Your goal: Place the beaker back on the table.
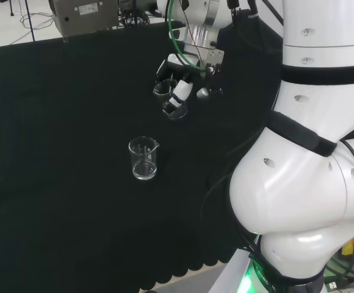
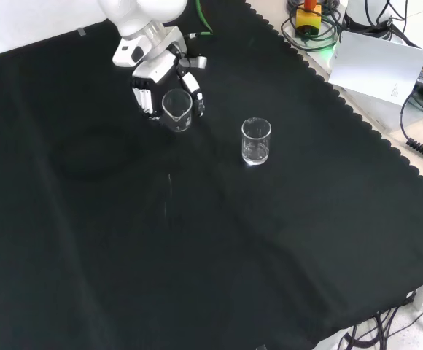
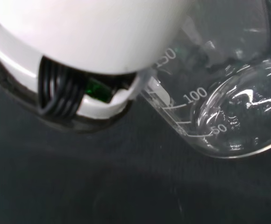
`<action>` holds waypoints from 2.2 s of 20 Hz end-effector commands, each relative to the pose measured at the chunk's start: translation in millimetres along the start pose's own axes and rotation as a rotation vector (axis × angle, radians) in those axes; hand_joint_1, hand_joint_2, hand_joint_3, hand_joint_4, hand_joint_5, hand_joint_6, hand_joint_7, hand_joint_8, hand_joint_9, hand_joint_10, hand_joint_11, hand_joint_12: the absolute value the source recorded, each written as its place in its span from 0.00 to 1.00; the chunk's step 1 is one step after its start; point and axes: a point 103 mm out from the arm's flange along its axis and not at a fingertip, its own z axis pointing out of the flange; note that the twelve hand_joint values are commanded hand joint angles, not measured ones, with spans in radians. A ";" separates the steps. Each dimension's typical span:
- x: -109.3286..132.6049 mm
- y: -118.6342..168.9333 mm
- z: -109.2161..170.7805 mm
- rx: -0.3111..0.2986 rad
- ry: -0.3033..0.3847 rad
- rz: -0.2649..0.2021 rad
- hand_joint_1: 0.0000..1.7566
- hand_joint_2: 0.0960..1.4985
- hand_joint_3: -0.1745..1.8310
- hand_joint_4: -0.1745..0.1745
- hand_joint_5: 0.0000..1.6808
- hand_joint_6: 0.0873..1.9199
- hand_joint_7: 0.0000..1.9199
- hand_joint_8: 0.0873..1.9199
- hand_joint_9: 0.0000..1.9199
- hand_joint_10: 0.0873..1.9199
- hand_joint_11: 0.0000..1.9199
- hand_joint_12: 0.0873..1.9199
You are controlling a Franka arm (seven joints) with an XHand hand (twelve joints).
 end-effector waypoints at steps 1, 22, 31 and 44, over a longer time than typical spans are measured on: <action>-9.6 18.8 11.0 -0.052 0.104 -0.001 0.83 0.21 0.59 0.00 0.75 0.40 0.68 0.38 0.92 0.00 0.64 0.31; -18.7 37.1 37.6 -0.149 0.160 0.000 0.83 0.23 0.58 0.00 0.74 0.42 0.67 0.39 0.91 0.00 0.62 0.30; -23.8 37.2 43.5 -0.188 0.163 0.010 0.82 0.24 0.58 0.00 0.73 0.44 0.66 0.43 0.90 0.00 0.61 0.30; -27.0 32.9 52.1 -0.142 0.166 -0.012 0.81 0.41 0.40 0.16 0.66 0.47 0.58 0.46 0.84 0.00 0.55 0.36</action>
